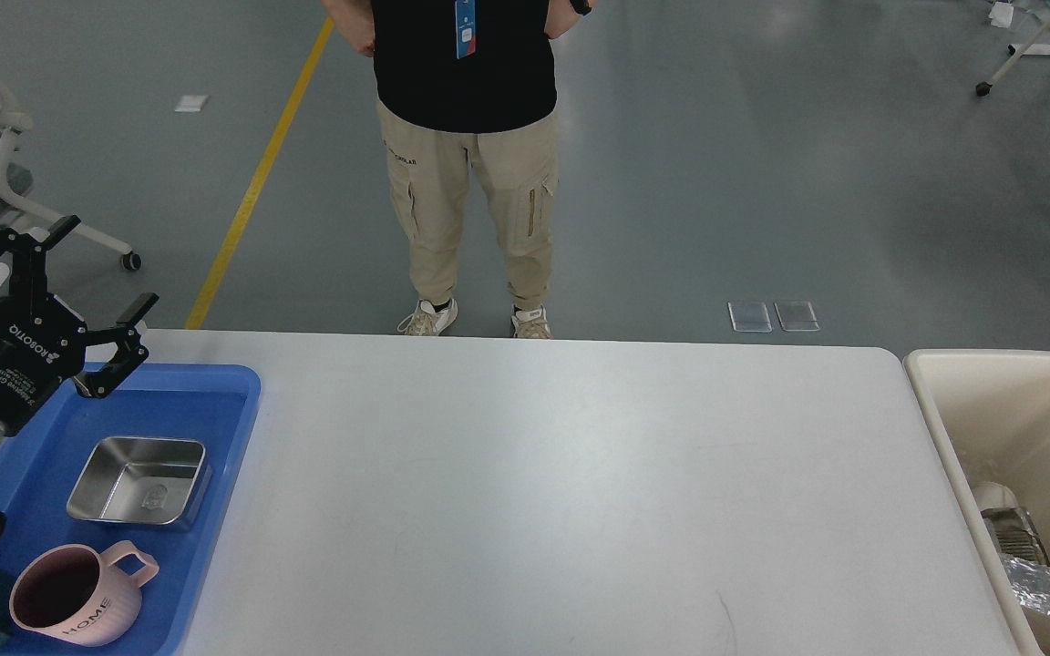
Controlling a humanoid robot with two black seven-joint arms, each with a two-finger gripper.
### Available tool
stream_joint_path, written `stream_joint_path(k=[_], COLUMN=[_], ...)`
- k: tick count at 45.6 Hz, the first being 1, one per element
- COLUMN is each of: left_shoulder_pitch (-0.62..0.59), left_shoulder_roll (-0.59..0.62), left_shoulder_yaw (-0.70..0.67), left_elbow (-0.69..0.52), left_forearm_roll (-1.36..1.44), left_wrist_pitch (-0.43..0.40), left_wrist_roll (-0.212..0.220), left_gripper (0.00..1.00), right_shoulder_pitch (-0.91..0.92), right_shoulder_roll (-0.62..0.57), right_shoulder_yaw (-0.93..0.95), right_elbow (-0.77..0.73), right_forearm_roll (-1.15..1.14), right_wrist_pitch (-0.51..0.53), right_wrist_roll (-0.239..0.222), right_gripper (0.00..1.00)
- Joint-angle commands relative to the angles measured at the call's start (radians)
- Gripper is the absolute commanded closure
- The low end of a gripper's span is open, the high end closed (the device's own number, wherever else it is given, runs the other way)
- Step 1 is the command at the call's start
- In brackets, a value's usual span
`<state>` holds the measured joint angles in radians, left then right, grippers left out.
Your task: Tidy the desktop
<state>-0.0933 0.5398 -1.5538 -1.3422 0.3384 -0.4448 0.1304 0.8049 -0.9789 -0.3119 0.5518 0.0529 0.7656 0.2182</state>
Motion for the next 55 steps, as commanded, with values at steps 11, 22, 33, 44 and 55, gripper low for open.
stream_joint_path(k=[11,22,33,44,55], left_shoulder_pitch=[0.009,0.017,0.024,0.024,0.017], left_shoulder_roll=[0.002,-0.001,-0.001,-0.006,-0.011], left_shoulder_yaw=[-0.002,-0.02,-0.028,-0.029,-0.057], left_elbow=[0.014,0.014,0.038,0.048,0.08], left_forearm_roll=[0.011,0.013,0.013,0.011,-0.001], left_wrist_pitch=[0.001,0.006,0.0,0.0,-0.002], left_wrist_roll=[-0.003,-0.006,-0.011,-0.011,-0.008], left_gripper=[0.03,0.03,0.03,0.03,0.03], right_shoulder_pitch=[0.189,0.126,0.077,0.028,-0.019], right_shoulder_roll=[0.222,0.479,0.724,0.833,0.816], right_shoulder_yaw=[0.169,0.506,0.763,0.899,0.97], right_elbow=[-0.003,-0.006,-0.013,-0.016,-0.003], right_forearm_roll=[-0.018,-0.018,-0.018,-0.018,-0.012], right_wrist_pitch=[-0.075,-0.279,-0.414,-0.456,-0.451], right_wrist_roll=[0.001,0.003,0.003,0.006,0.0], right_gripper=[0.0,0.0,0.0,0.0,0.0])
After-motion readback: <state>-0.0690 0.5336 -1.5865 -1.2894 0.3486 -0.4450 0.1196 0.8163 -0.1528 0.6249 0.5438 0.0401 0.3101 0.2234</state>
